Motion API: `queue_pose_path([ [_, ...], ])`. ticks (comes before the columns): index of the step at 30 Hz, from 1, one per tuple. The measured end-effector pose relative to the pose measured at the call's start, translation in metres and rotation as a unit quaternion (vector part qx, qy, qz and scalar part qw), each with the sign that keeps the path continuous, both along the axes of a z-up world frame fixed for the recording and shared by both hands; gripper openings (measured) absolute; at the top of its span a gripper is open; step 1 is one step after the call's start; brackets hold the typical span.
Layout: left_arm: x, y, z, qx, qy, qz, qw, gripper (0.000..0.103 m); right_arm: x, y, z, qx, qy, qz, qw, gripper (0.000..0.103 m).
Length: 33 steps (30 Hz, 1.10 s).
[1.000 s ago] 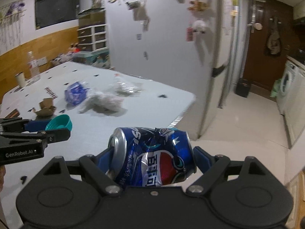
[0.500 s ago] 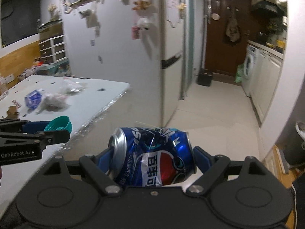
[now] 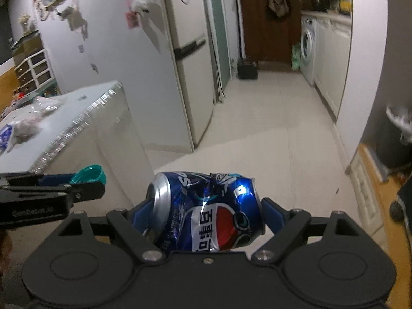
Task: Collect trash
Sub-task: 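Carry the teal cap and Pepsi can with both tools over the trash bin, then open both tools to drop the teal cap and Pepsi can into the bin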
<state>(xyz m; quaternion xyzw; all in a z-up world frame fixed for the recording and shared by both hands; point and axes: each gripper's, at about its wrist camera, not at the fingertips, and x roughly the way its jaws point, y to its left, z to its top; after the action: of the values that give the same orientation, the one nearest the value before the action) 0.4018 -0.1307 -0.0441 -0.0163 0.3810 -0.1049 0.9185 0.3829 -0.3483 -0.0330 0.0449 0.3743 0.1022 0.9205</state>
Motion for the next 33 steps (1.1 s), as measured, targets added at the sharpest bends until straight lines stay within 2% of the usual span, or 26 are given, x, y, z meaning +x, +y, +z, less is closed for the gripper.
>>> queue_pose_path([
  [7, 0.044, 0.001, -0.077, 0.010, 0.079, 0.001, 0.9968, 0.050, 0.035, -0.001, -0.083, 0.016, 0.080, -0.018, 0.996, 0.088],
  [12, 0.076, 0.009, -0.127, 0.016, 0.133, 0.005, 0.9909, 0.050, 0.061, -0.006, -0.141, 0.031, 0.140, -0.041, 0.989, 0.088],
  [19, 0.115, 0.022, -0.171, 0.009, 0.182, 0.013, 0.9833, 0.050, 0.099, -0.003, -0.209, 0.047, 0.216, -0.064, 0.973, 0.088],
  [27, 0.135, 0.020, -0.234, 0.022, 0.260, -0.006, 0.9652, 0.050, 0.125, 0.000, -0.277, 0.048, 0.299, -0.084, 0.949, 0.089],
  [33, 0.141, 0.019, -0.272, 0.027, 0.305, -0.017, 0.9517, 0.050, 0.133, 0.009, -0.306, 0.046, 0.331, -0.097, 0.937, 0.089],
])
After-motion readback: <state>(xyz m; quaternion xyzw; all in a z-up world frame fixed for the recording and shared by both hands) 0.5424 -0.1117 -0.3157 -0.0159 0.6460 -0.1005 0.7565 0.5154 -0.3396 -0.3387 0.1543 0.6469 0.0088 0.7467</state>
